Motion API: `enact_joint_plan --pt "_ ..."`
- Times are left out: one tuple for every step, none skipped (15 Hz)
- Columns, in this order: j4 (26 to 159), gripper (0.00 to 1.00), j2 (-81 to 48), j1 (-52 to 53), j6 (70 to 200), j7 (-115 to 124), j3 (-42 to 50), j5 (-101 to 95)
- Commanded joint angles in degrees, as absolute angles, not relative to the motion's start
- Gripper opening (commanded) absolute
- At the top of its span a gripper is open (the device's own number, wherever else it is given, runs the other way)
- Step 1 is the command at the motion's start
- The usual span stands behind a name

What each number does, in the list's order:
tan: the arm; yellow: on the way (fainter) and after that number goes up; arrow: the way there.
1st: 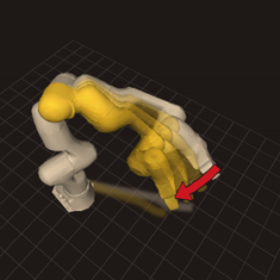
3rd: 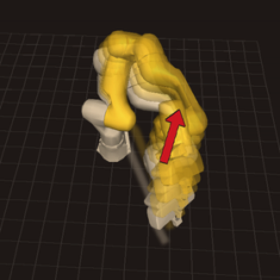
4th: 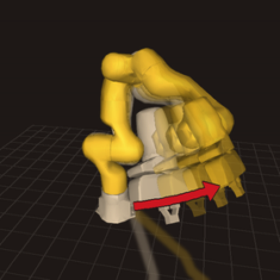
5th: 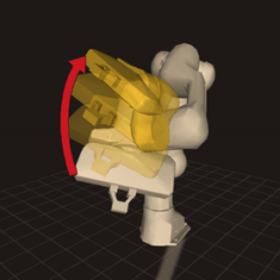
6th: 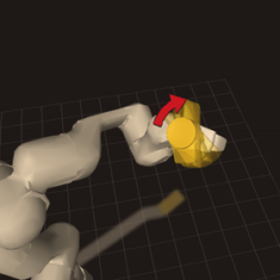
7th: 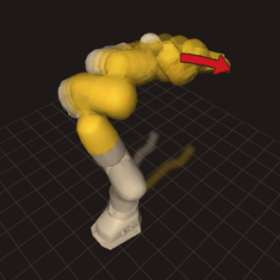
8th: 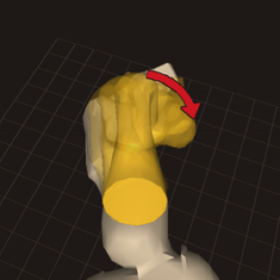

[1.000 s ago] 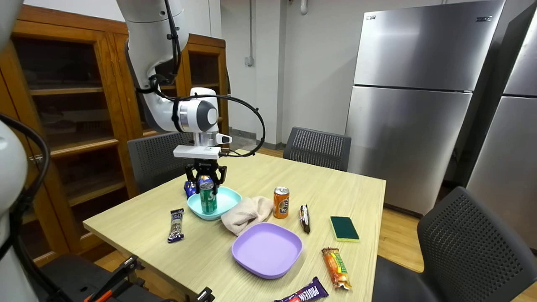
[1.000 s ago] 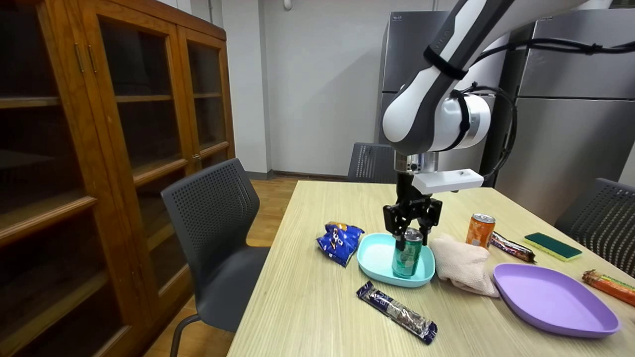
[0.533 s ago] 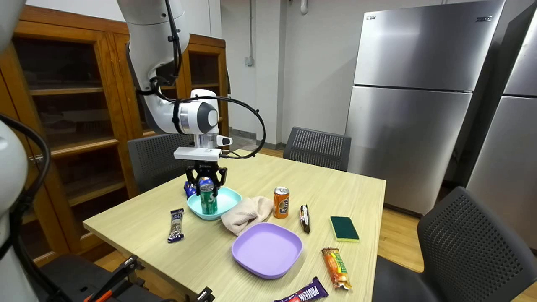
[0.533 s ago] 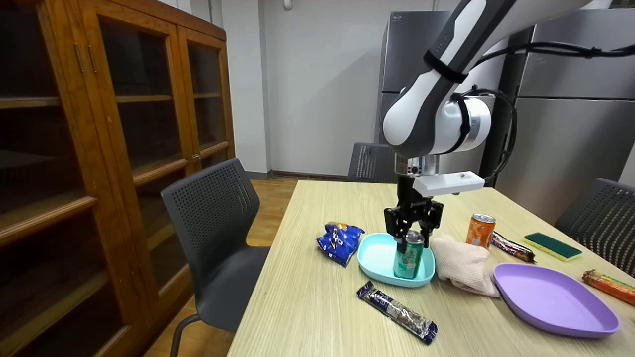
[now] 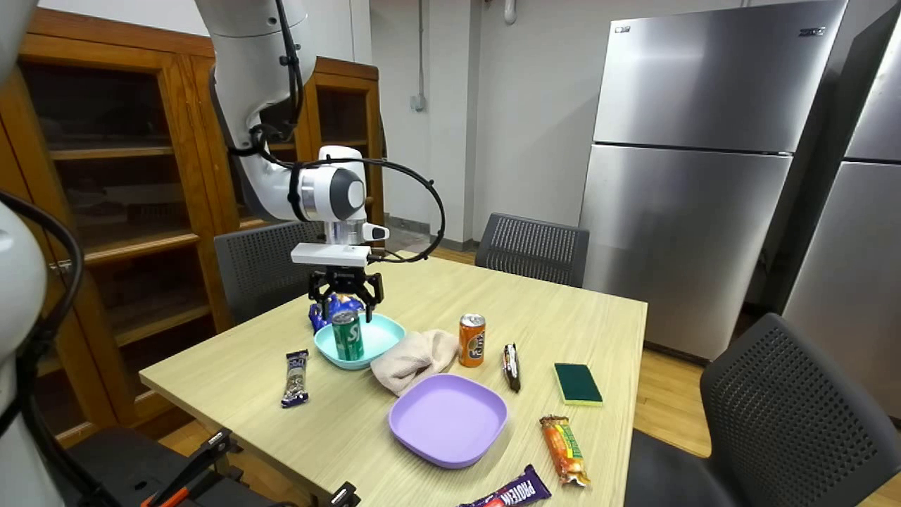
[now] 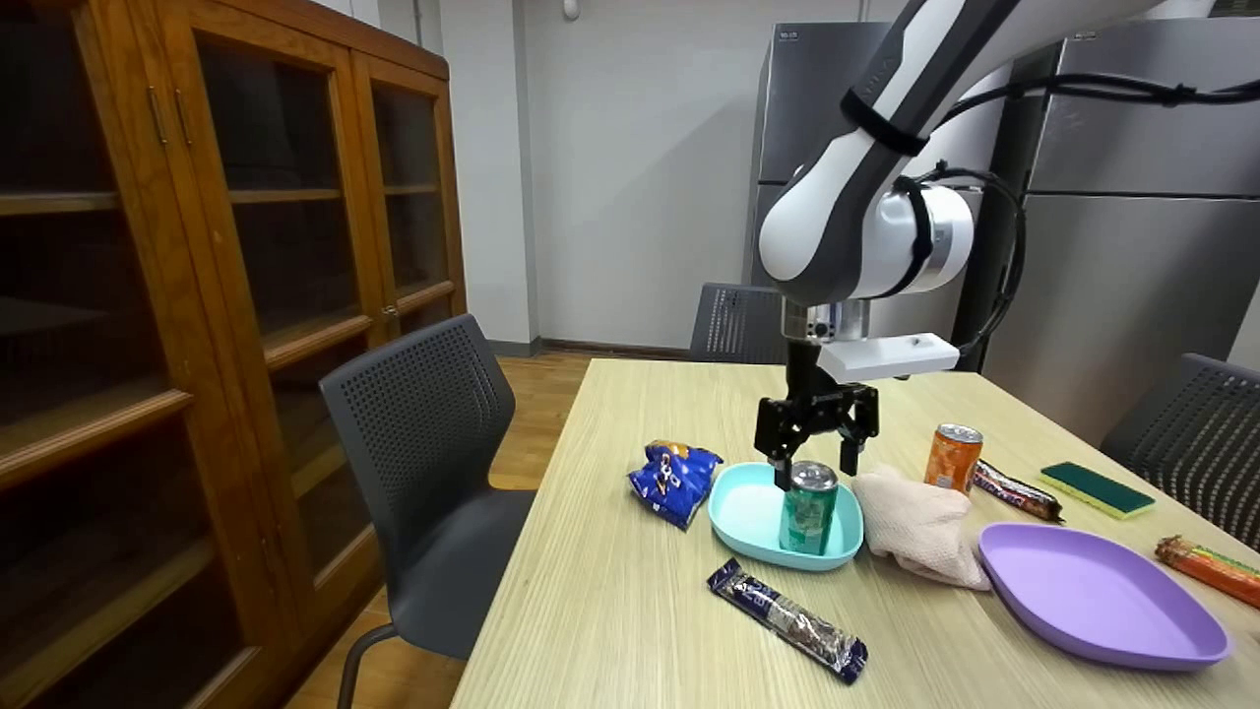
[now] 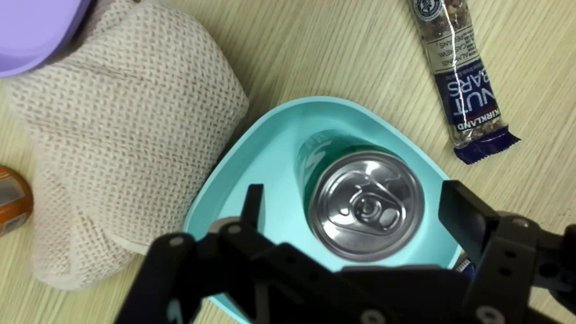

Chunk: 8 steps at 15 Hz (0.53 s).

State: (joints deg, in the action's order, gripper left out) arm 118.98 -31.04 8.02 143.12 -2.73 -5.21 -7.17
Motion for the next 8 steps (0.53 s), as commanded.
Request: enact_joint_plan --pt "121.1 1.00 -26.3 7.3 139.6 -4.9 -6.7 -5.8" --pt "121.5 1.00 -25.1 7.2 139.1 -5.2 -6.9 -5.7" --pt "121.9 1.00 -24.1 6.8 138.9 -6.0 -7.3 -5.3" --pt "122.2 1.00 -22.9 6.9 138.6 -5.7 -7.0 -5.4" --pt "122.4 1.00 -22.0 6.9 138.3 -5.5 -6.7 -5.5" --pt "122.5 1.00 -21.1 6.9 137.9 -5.5 -6.3 -5.9" --pt "122.6 1.00 -20.3 6.9 137.4 -5.4 -5.7 -6.8" --pt "122.8 1.00 -19.6 6.7 136.9 -5.5 -5.2 -7.4"
